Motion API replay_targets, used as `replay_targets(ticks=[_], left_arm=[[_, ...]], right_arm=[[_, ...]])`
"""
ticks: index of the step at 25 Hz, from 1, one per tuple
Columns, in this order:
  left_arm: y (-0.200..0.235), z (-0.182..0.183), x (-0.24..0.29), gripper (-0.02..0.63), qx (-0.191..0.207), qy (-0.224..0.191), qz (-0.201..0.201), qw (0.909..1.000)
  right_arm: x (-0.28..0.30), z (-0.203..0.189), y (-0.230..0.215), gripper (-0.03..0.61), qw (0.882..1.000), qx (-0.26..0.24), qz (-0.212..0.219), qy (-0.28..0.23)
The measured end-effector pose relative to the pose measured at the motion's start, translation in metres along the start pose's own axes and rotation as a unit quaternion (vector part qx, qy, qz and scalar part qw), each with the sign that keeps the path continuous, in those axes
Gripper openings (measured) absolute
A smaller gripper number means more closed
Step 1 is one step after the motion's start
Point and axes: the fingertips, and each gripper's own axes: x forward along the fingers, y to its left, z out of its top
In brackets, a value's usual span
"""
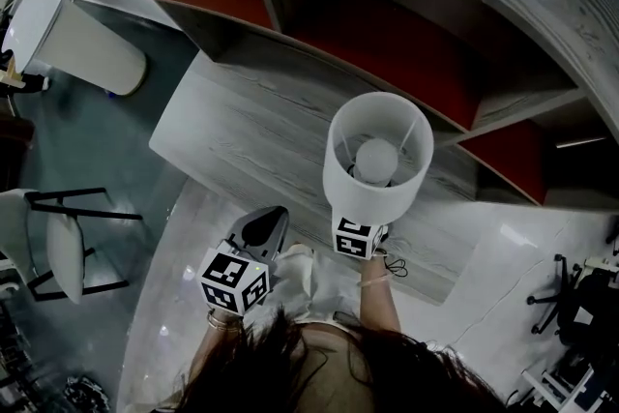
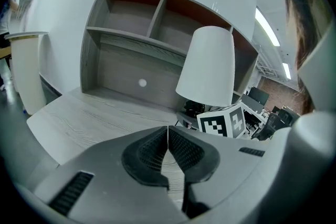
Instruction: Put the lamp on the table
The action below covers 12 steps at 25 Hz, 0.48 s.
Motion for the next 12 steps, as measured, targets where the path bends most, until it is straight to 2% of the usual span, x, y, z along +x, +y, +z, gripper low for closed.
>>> replay_targets(ticks=[12], left_arm=[[-0.010,-0.006,0.020,0.017,-0.005,0.025,-0.018,0.9995]], right_arm=[[0.013,-0.005,0.006,0.034,1.000,0.003,0.010,0.002]])
